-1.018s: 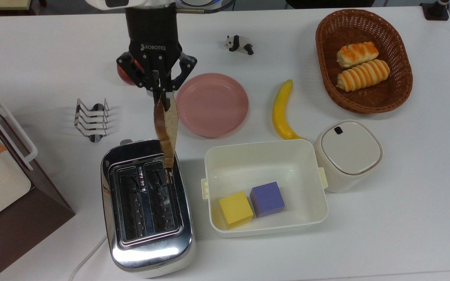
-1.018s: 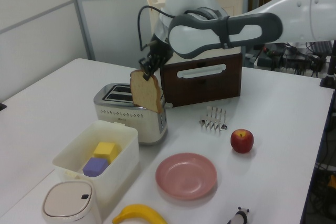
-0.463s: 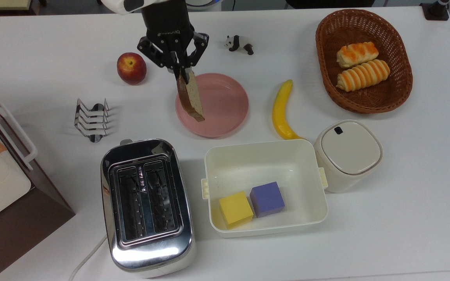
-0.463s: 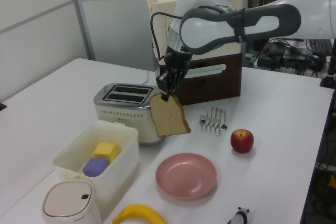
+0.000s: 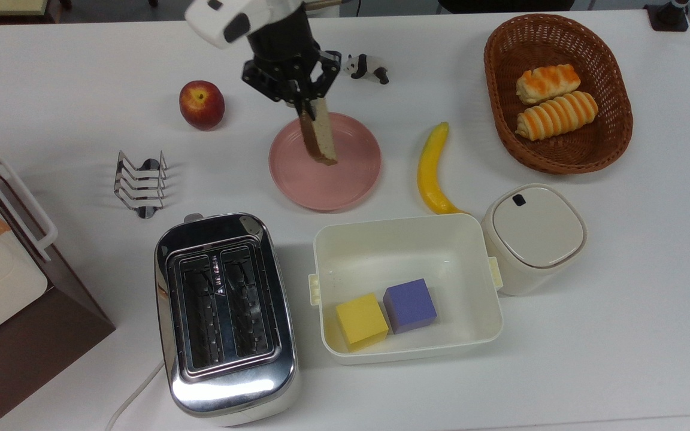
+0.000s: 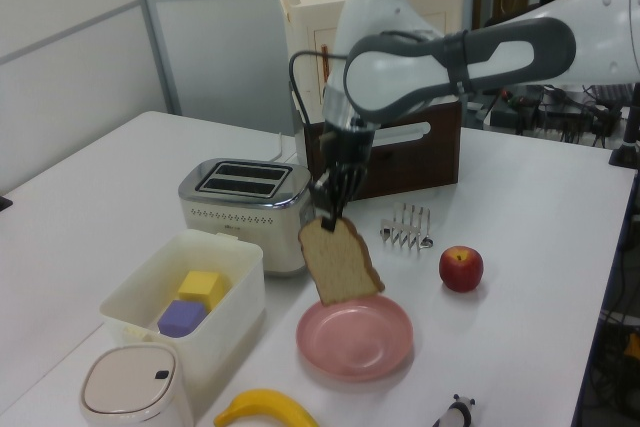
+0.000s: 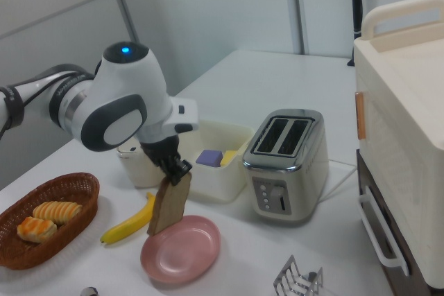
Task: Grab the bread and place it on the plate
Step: 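Carry the toast over the pink plate and lower it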
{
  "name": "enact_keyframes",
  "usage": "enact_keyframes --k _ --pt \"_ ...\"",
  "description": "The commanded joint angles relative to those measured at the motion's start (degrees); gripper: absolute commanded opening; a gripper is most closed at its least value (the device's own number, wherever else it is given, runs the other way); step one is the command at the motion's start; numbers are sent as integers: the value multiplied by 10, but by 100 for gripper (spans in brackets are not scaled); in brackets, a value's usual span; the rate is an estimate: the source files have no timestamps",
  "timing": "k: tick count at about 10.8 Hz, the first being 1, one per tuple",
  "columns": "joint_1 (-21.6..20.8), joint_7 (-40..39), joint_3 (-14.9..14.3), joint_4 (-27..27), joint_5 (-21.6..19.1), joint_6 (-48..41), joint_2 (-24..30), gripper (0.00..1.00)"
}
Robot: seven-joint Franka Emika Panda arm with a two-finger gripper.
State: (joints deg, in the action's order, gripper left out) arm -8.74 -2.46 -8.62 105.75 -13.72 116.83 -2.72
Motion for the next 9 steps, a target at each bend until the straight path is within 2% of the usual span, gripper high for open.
enact_keyframes --k 1,3,7,8,9 --pt "-21 -8 -3 29 -52 -19 3 0" --pt "-40 1 -3 35 -69 -15 -15 0" --pt "-48 3 -4 30 -106 -6 -51 0" --pt "-47 3 -4 30 -108 -1 -55 39" --pt "-46 5 -4 21 -108 -1 -57 99"
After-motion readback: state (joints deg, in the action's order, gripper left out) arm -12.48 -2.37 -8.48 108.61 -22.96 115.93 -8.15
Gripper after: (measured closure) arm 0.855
